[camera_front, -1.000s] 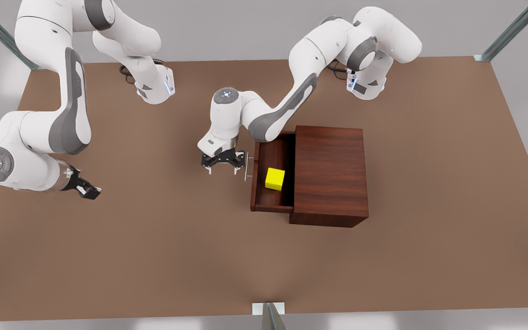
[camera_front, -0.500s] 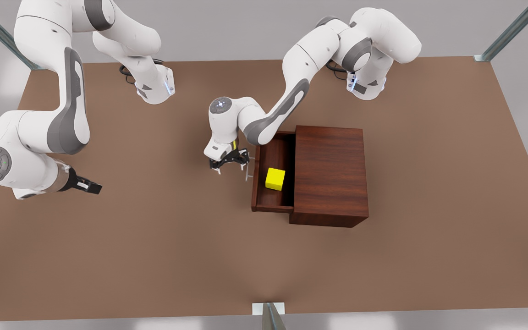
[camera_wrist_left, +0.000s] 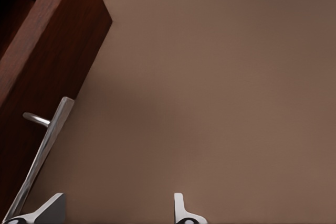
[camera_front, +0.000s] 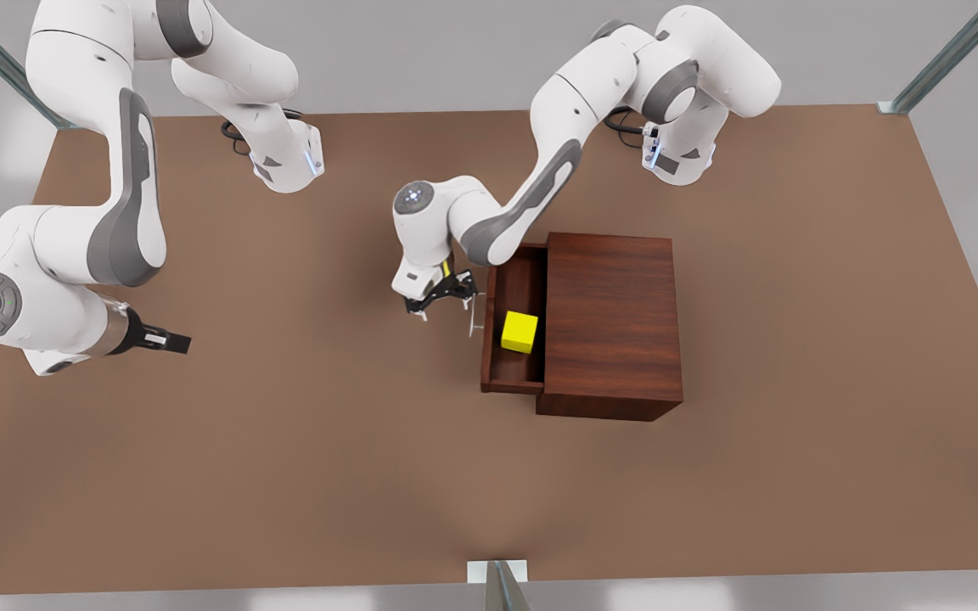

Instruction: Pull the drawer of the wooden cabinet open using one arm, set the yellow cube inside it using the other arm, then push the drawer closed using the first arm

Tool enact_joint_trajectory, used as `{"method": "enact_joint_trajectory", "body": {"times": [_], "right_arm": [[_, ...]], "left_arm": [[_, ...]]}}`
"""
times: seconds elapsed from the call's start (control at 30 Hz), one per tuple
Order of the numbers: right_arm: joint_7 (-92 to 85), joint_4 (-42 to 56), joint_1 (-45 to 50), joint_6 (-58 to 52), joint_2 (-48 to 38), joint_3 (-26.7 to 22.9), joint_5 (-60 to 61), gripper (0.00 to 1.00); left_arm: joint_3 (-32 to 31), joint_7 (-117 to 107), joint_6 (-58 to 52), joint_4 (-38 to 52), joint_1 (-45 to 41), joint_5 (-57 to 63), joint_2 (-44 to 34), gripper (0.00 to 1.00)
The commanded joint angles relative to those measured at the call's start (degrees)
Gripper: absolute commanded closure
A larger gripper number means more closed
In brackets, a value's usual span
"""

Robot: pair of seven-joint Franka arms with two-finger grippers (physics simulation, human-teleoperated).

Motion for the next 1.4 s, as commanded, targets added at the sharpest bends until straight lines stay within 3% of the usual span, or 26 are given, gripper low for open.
{"method": "enact_joint_trajectory", "body": {"times": [0.0,1.37], "right_arm": [[-5.8,0.1,0.0,-0.1,-0.1,0.0,0.0,0.0],[-5.3,1.8,0.2,-2.5,0.3,0.2,-0.2,0.0]], "left_arm": [[0.0,0.2,-0.5,-0.1,0.3,0.1,-0.1,0.0],[1.1,11.9,-3.2,-10.8,7.0,0.0,-7.1,0.0]]}}
